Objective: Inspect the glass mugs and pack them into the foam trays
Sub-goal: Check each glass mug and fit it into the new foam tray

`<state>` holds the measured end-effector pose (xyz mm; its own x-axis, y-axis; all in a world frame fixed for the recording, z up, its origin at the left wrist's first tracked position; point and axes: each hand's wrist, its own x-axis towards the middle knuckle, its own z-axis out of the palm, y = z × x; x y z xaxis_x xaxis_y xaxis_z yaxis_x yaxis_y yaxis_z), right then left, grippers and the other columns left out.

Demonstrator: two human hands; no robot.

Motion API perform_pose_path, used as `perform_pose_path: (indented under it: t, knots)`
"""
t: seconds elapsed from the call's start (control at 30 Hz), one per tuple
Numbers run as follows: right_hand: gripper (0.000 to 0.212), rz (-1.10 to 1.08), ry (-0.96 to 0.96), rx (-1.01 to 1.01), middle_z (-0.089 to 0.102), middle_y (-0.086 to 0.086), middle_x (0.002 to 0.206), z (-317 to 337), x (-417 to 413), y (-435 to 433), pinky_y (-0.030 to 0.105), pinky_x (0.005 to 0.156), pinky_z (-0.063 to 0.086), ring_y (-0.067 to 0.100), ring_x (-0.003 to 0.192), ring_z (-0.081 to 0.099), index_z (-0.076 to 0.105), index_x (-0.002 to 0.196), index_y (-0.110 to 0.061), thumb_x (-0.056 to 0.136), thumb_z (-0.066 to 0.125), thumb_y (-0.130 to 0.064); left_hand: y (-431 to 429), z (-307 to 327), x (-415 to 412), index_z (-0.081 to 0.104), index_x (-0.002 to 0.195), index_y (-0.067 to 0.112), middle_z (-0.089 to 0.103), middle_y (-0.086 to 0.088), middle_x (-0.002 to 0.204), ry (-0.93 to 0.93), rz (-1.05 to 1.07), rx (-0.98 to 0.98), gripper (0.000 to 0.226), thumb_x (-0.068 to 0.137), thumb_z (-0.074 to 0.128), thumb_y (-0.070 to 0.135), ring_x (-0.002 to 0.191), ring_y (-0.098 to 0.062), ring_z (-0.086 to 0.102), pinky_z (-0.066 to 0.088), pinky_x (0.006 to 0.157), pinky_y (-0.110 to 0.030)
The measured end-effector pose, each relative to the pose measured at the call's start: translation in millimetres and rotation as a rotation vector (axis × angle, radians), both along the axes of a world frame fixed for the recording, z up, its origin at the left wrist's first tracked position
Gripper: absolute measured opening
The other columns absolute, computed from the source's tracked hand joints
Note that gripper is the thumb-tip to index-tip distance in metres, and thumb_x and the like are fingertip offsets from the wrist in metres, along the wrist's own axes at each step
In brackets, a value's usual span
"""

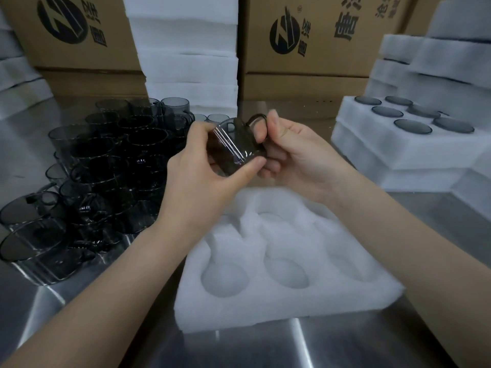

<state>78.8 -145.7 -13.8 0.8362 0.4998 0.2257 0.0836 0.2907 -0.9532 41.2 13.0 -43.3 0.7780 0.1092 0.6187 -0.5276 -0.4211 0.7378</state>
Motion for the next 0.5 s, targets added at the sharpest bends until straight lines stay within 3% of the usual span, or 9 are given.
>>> perform_pose_path:
  t: [0.1,0.2,0.27,0.33,0.4,0.5]
  knots:
    - [0.041,-0.094,0.029,-0.084,0.023,-0.004,0.050,2,-1,2,0.019,0.047,0.036,0.011,0.046,0.029,0.059,0.055,-0.022,0.080,0.049,-0.053,-1,3,0,0.044,0.127,0.038,0.059,0.029,0.097,0.000,-0.026,0.180,0.069,0.069,0.079,0.046,0.092,0.015,0.057,0.038,0.078,0.002]
    - [0.050,-0.176,0.053,-0.115,0.022,-0.002,0.050,1,-1,1,0.020,0.045,0.035,0.011,0.045,0.030,0.054,0.048,-0.022,0.074,0.051,-0.064,1,5,0,0.035,0.139,0.048,0.053,0.036,0.107,0.005,-0.143,0.295,0.085,0.068,0.079,0.042,0.102,0.017,0.052,0.033,0.087,0.003]
    - [0.054,-0.236,0.067,-0.083,0.024,-0.002,0.049,-1,2,-1,0.021,0.044,0.035,0.012,0.045,0.030,0.054,0.048,-0.021,0.078,0.050,-0.066,4,5,1,0.031,0.143,0.049,0.044,0.039,0.123,0.013,-0.248,0.354,0.094,0.068,0.084,0.033,0.118,0.016,0.044,0.031,0.100,-0.003]
    - [0.058,-0.268,0.089,-0.043,0.027,-0.004,0.048,-2,5,-3,0.021,0.045,0.033,0.011,0.045,0.030,0.058,0.051,-0.022,0.088,0.044,-0.064,5,4,2,0.032,0.145,0.043,0.043,0.031,0.134,-0.001,-0.290,0.385,0.094,0.071,0.083,0.018,0.127,0.008,0.043,0.034,0.107,-0.014]
    - [0.051,-0.243,0.106,0.027,0.033,-0.006,0.049,-2,8,-4,0.020,0.045,0.033,0.010,0.045,0.033,0.066,0.062,-0.023,0.092,0.045,-0.059,4,3,3,0.038,0.143,0.038,0.051,0.022,0.131,-0.019,-0.256,0.337,0.088,0.072,0.082,0.011,0.121,0.003,0.050,0.042,0.102,-0.019]
    - [0.026,-0.194,0.045,0.104,0.048,-0.005,0.062,-3,10,-5,0.022,0.049,0.039,0.009,0.049,0.042,0.071,0.088,-0.021,0.090,0.058,-0.043,3,1,4,0.044,0.130,0.036,0.061,0.021,0.114,0.001,-0.186,0.145,0.078,0.068,0.087,0.016,0.104,0.007,0.060,0.047,0.087,-0.009]
